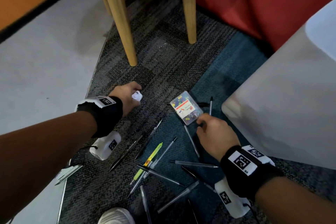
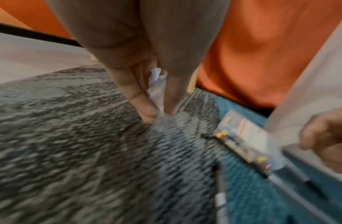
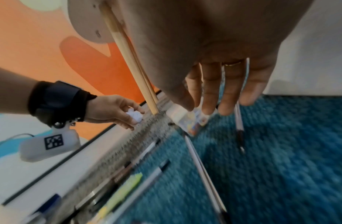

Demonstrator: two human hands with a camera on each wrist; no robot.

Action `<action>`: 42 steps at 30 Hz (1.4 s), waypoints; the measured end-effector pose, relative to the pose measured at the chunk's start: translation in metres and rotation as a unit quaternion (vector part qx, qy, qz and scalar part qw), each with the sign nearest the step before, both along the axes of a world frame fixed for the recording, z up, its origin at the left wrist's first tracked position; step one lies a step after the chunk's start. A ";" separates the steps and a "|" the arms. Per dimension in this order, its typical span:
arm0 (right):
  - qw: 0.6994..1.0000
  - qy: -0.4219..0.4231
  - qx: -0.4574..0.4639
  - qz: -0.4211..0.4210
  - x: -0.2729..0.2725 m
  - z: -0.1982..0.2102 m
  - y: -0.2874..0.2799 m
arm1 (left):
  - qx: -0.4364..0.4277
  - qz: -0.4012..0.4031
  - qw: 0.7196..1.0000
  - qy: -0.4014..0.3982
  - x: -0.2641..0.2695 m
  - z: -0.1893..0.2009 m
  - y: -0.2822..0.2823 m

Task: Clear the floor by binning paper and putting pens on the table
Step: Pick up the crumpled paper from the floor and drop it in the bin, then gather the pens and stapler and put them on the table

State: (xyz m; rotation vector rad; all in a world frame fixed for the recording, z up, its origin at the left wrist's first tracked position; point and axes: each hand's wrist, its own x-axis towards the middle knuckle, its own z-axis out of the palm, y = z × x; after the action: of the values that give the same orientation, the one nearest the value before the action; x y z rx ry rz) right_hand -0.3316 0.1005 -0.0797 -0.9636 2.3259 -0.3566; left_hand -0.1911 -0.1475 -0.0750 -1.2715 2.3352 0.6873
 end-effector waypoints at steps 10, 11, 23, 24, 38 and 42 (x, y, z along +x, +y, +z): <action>0.970 -0.021 -0.218 -0.106 -0.019 0.094 0.020 | 0.015 -0.010 0.942 0.335 -0.059 0.135 0.086; 0.965 -0.032 -0.234 -0.113 -0.019 0.105 0.025 | 0.014 -0.017 0.928 0.373 -0.066 0.151 0.093; 0.932 0.097 -0.342 -0.067 -0.022 0.209 0.093 | -0.019 -0.181 0.846 0.501 -0.150 0.246 0.166; 0.933 0.099 -0.339 -0.068 -0.024 0.211 0.097 | -0.036 -0.198 0.853 0.482 -0.157 0.245 0.169; 0.934 0.091 -0.335 -0.084 -0.026 0.217 0.117 | -0.069 -0.279 0.887 0.362 -0.161 0.232 0.175; 0.939 0.075 -0.327 -0.076 -0.020 0.210 0.112 | -0.080 -0.254 0.887 0.378 -0.133 0.229 0.157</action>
State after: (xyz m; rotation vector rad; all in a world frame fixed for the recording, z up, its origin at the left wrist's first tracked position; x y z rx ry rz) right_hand -0.3515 0.2122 0.1308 -1.1365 2.4682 -1.2142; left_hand -0.3239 0.0090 0.1540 -0.3868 3.2193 0.9268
